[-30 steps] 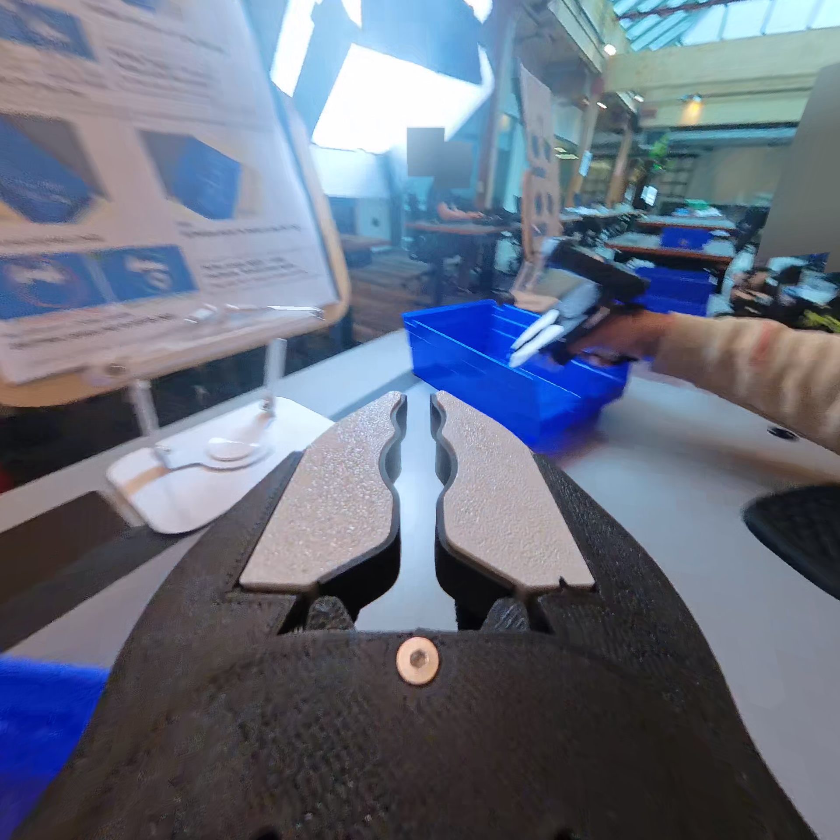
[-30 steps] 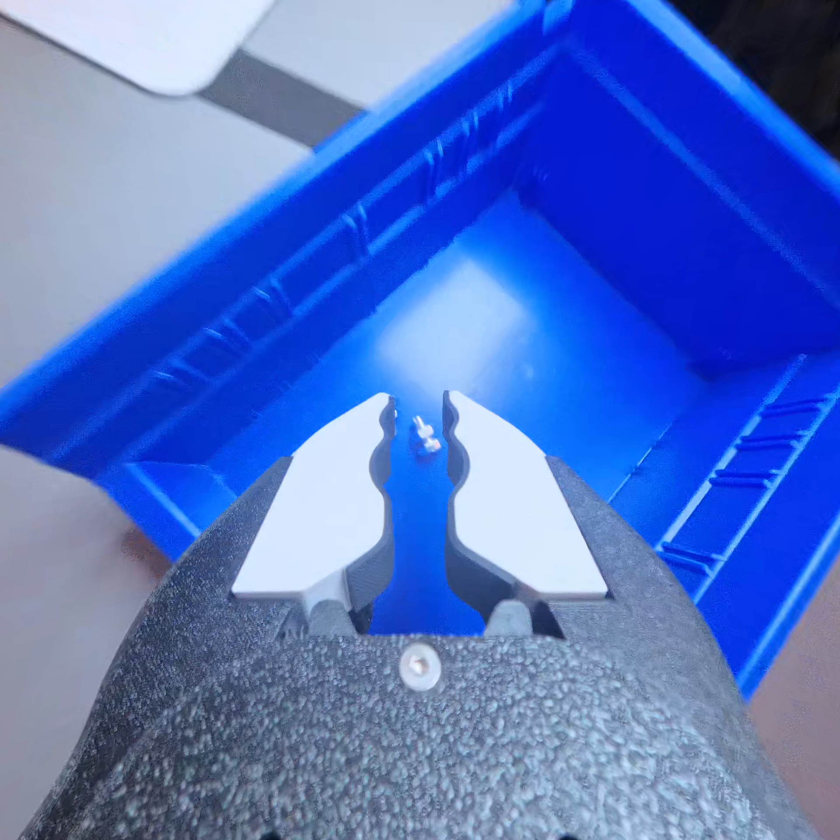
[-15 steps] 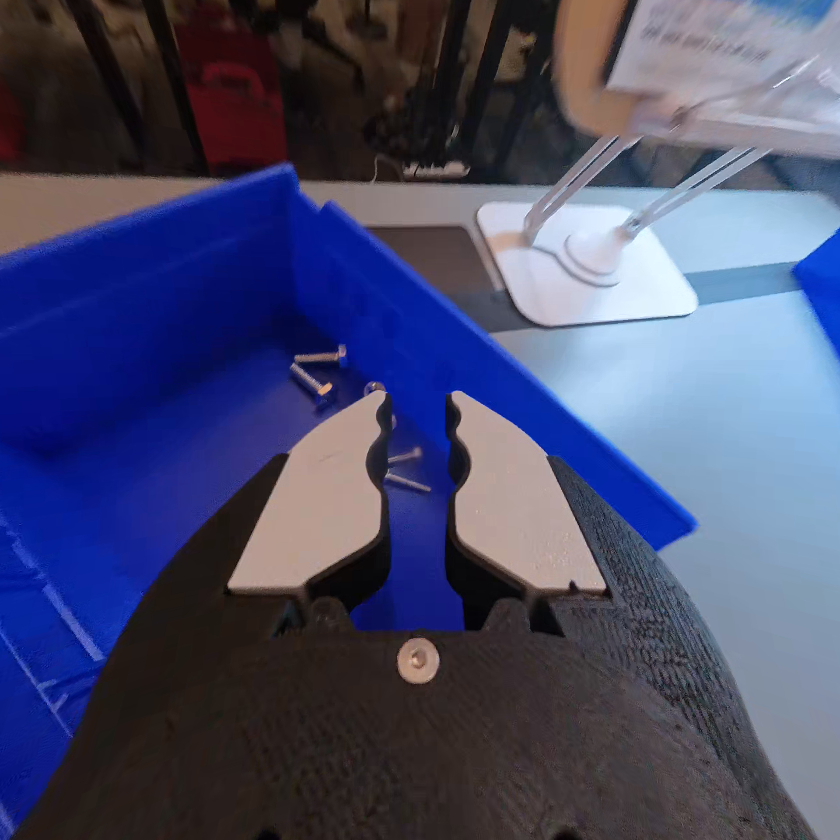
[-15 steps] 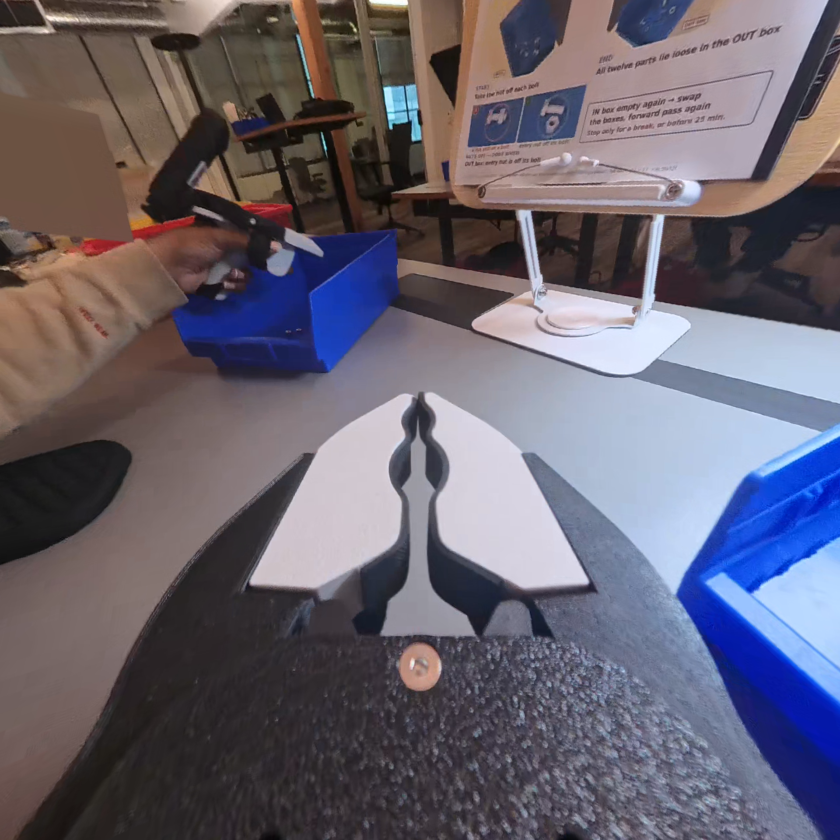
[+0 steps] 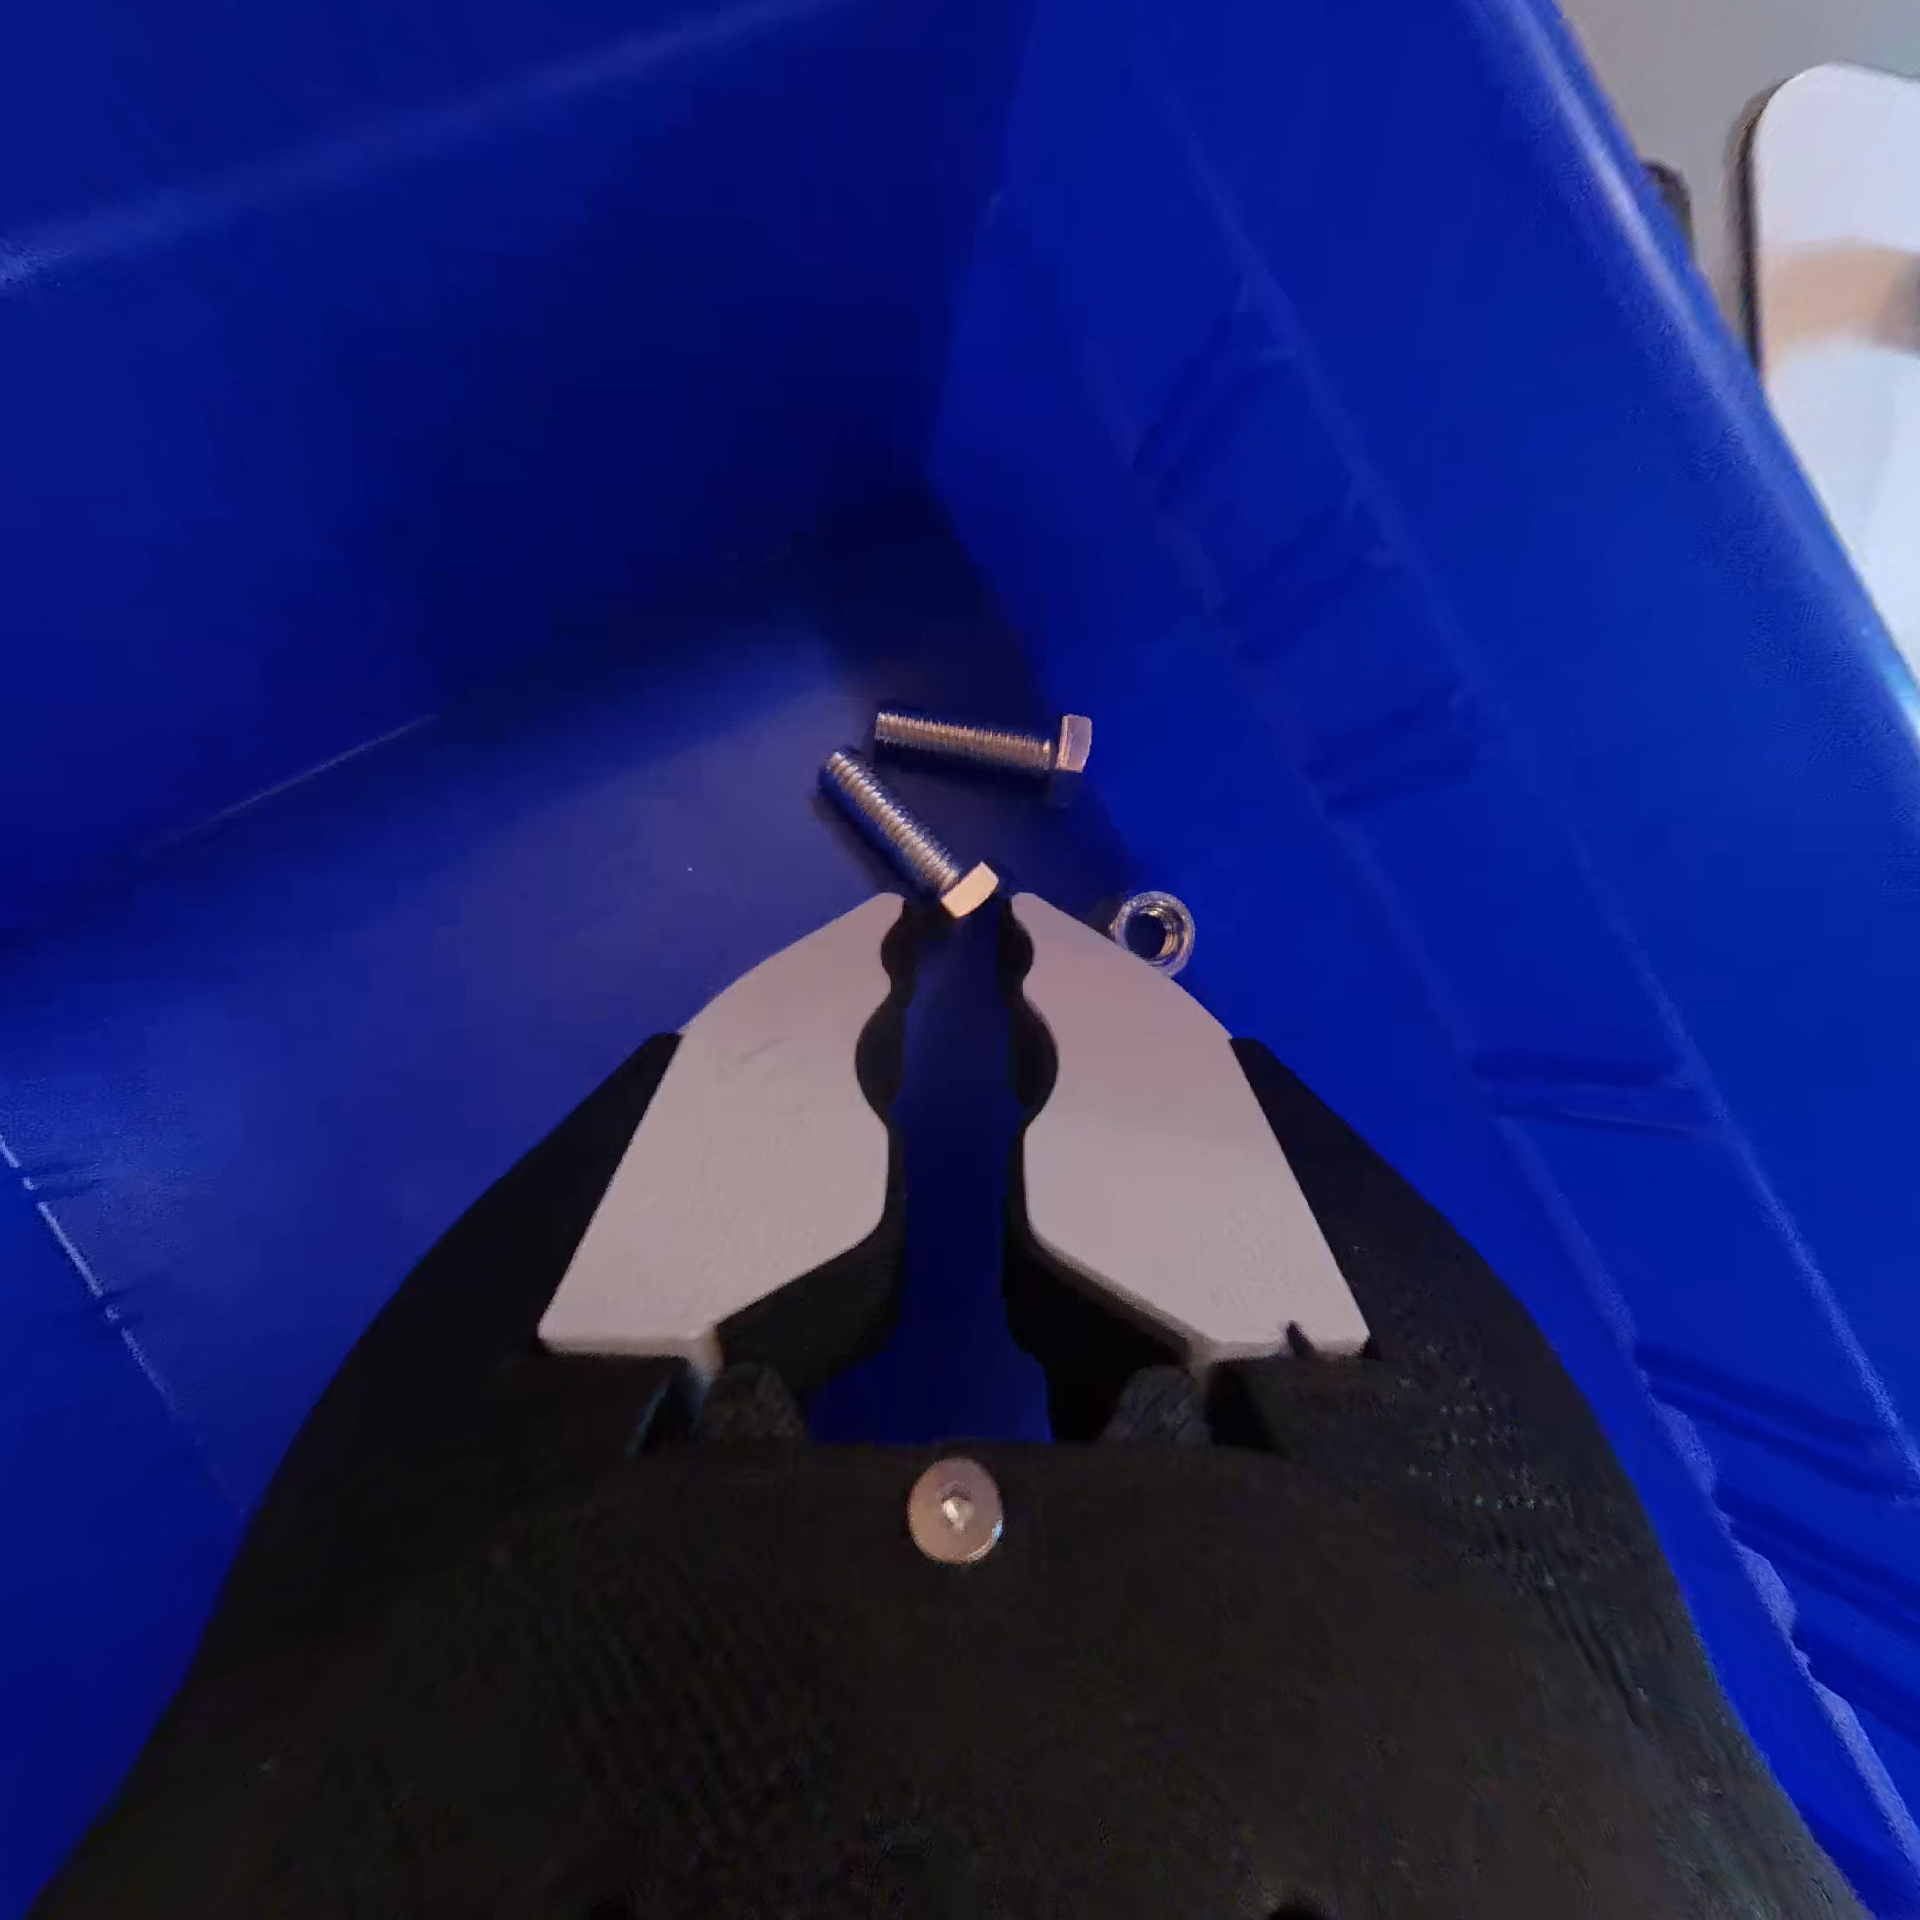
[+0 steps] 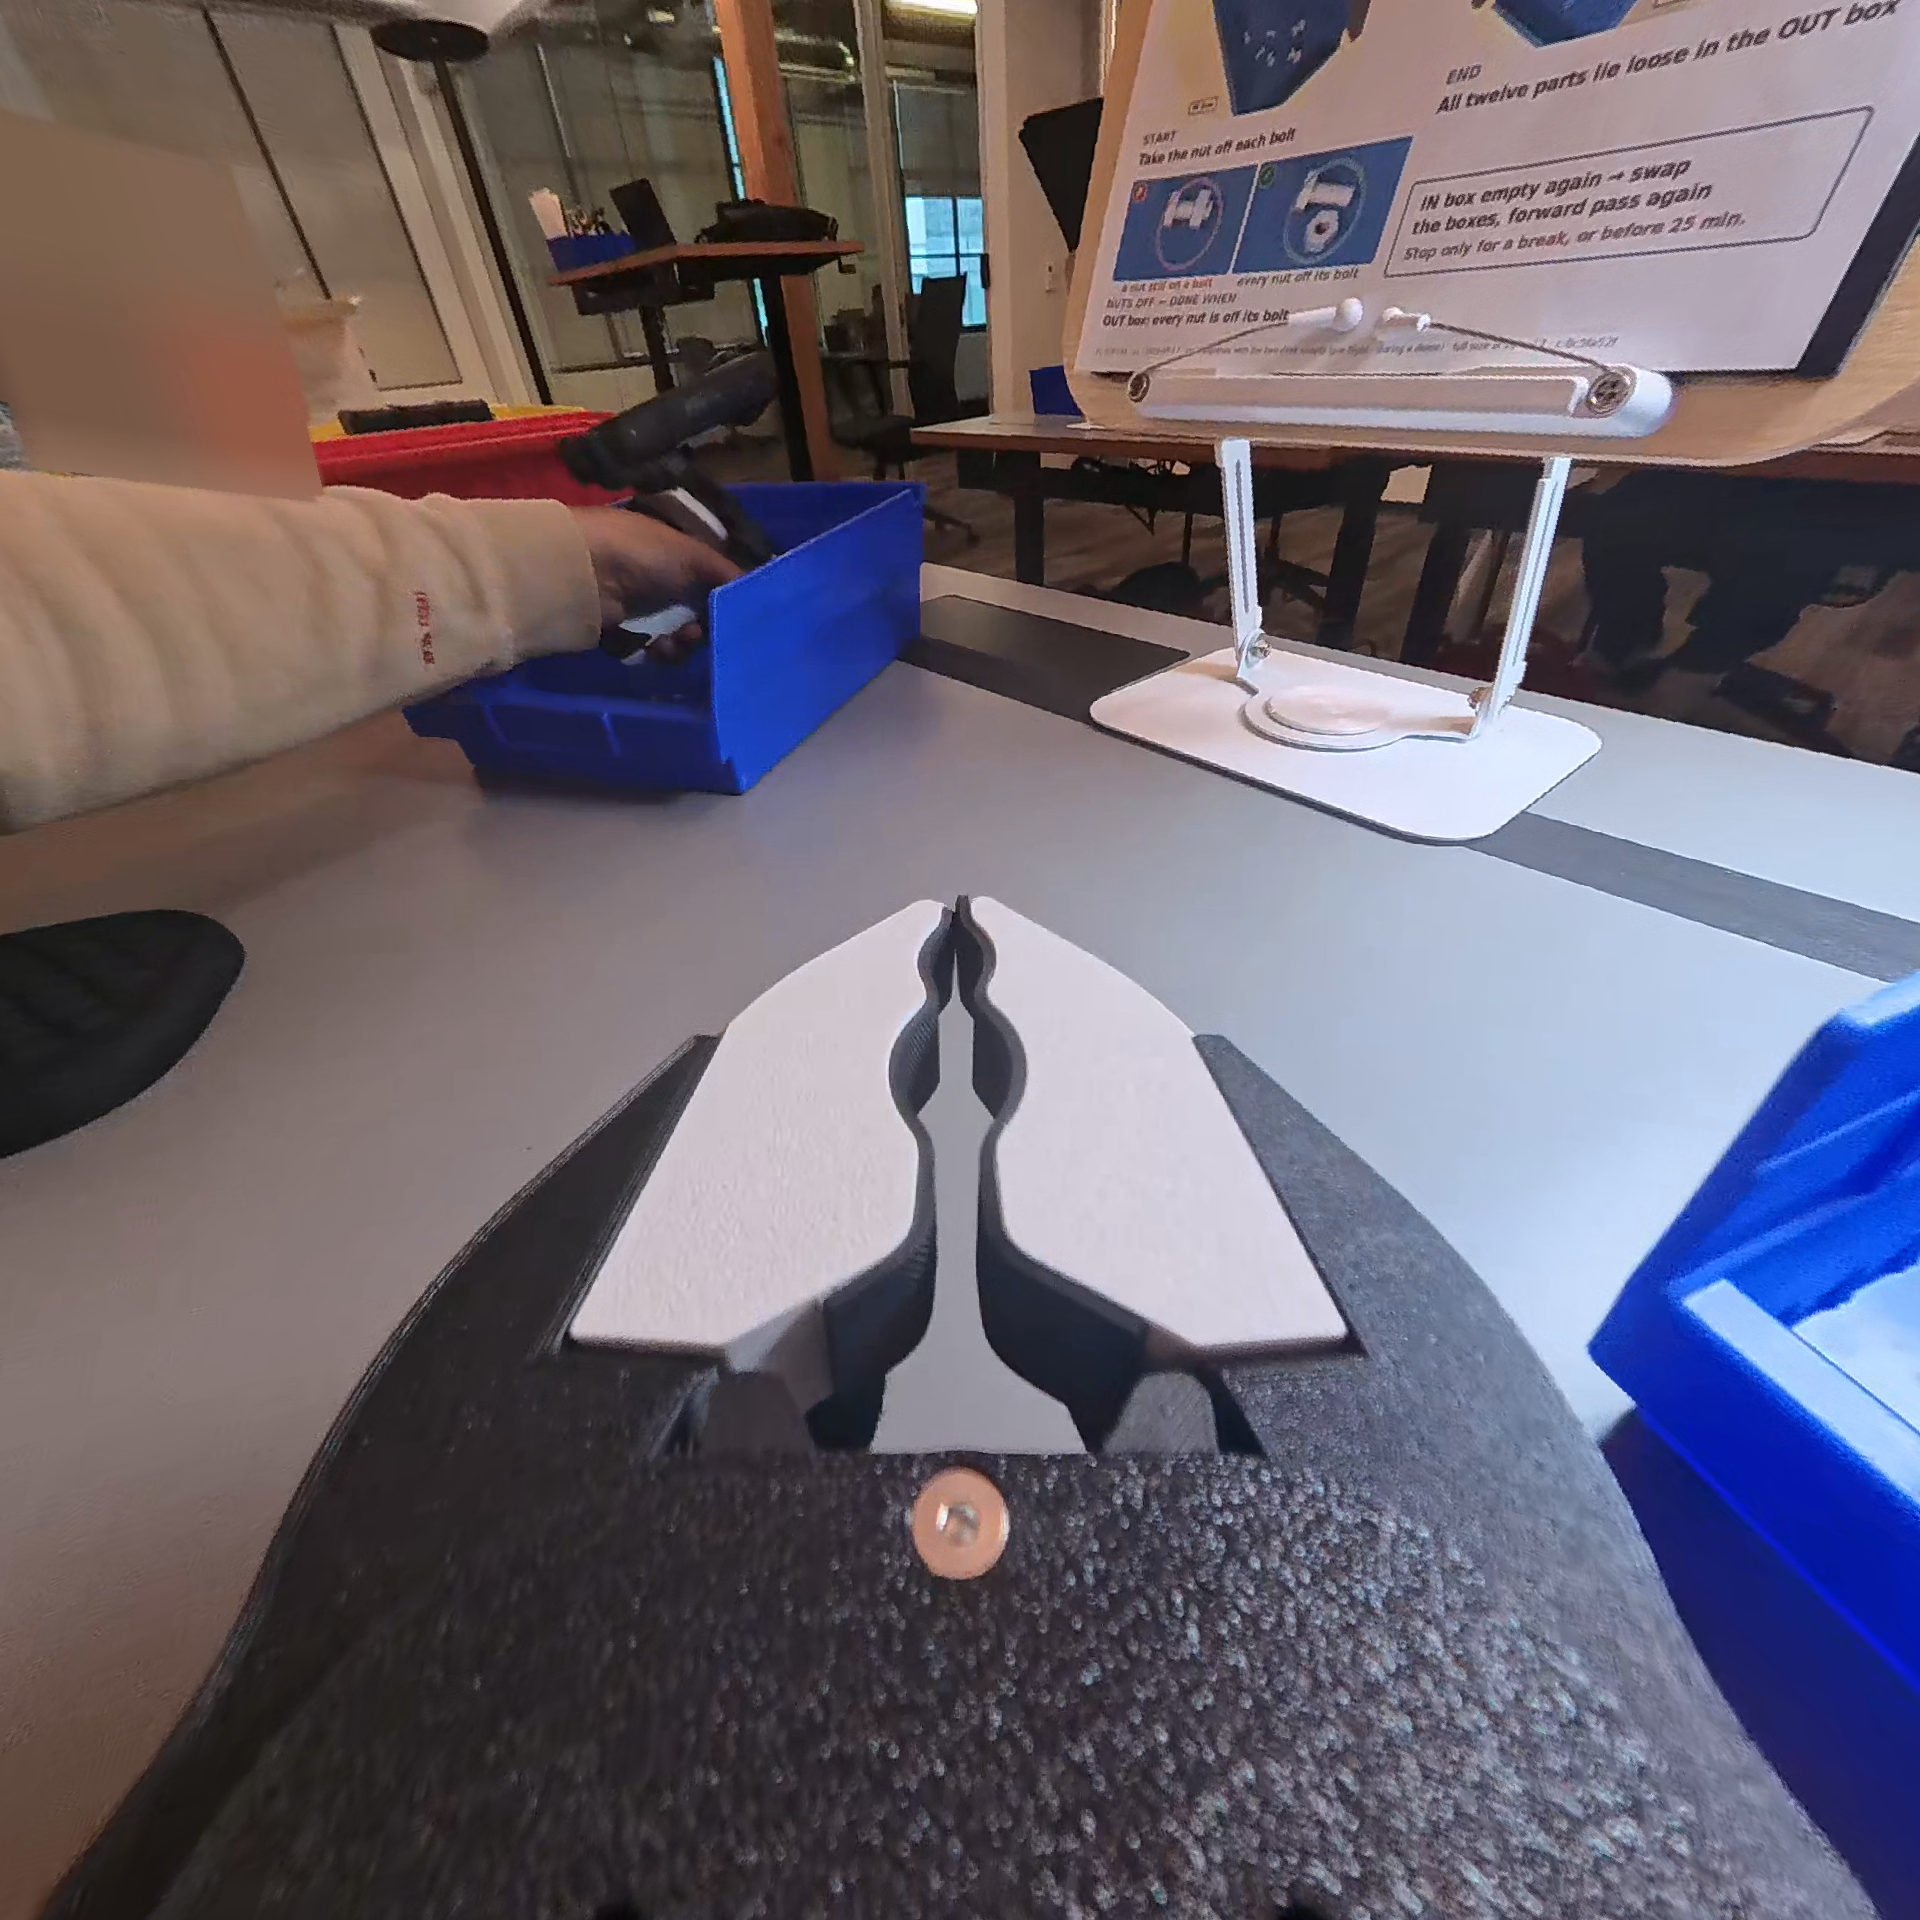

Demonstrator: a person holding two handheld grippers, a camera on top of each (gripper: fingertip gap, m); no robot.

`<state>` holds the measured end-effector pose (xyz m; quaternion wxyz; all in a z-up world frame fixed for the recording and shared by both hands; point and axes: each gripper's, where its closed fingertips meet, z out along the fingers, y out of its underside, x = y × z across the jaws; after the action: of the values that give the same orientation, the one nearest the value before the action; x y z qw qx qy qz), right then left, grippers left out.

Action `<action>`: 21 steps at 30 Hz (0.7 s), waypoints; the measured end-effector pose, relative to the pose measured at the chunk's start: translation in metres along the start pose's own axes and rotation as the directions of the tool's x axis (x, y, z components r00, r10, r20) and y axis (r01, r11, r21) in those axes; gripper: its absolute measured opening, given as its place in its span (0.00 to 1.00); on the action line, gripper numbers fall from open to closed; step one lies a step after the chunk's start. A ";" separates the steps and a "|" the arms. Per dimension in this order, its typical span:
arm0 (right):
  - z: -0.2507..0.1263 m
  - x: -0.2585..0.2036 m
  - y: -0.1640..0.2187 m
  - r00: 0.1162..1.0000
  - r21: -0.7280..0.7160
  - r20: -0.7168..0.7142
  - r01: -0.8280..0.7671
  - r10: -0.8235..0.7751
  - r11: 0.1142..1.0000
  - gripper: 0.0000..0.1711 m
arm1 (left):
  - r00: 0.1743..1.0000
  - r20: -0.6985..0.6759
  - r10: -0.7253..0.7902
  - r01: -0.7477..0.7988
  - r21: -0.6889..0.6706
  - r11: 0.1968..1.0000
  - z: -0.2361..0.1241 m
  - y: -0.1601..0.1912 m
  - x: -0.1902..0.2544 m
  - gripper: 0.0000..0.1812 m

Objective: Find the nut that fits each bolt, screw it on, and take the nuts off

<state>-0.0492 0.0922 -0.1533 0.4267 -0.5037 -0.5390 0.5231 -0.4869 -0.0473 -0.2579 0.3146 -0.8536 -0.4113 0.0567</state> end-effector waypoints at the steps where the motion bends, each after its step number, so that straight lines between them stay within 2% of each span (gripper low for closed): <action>1: 0.000 -0.001 0.000 1.000 -0.002 0.005 0.001 -0.001 1.000 0.00 | 1.000 0.013 0.014 -0.013 -0.006 1.000 0.001 0.000 -0.001 0.07; 7: -0.001 -0.003 0.001 1.000 -0.007 0.018 0.003 -0.003 1.000 0.00 | 0.992 0.068 0.102 -0.103 0.001 0.995 -0.005 0.003 -0.011 0.04; 12: -0.001 -0.005 0.002 1.000 -0.013 0.028 0.003 -0.002 1.000 0.00 | 0.987 0.012 0.159 -0.158 0.204 0.966 -0.040 -0.009 0.007 0.04; 14: 0.000 -0.009 0.002 0.999 -0.010 0.041 0.007 -0.006 1.000 0.00 | 0.968 -0.029 0.249 -0.222 0.362 0.905 -0.072 -0.019 0.035 0.04; 16: 0.000 -0.014 -0.001 0.998 0.003 0.061 0.008 -0.008 1.000 0.00 | 0.926 -0.050 0.374 -0.294 0.525 0.799 -0.113 -0.021 0.076 0.04; 21: 0.002 -0.040 -0.011 0.981 0.042 0.191 -0.052 0.043 0.998 0.02 | 0.781 -0.067 0.621 -0.359 0.766 0.534 -0.203 0.022 0.190 0.04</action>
<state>-0.0473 0.0532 -0.1401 0.3721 -0.4541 -0.5527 0.5915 -0.2760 -0.0169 -0.0785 0.6561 -0.7377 -0.0350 0.1551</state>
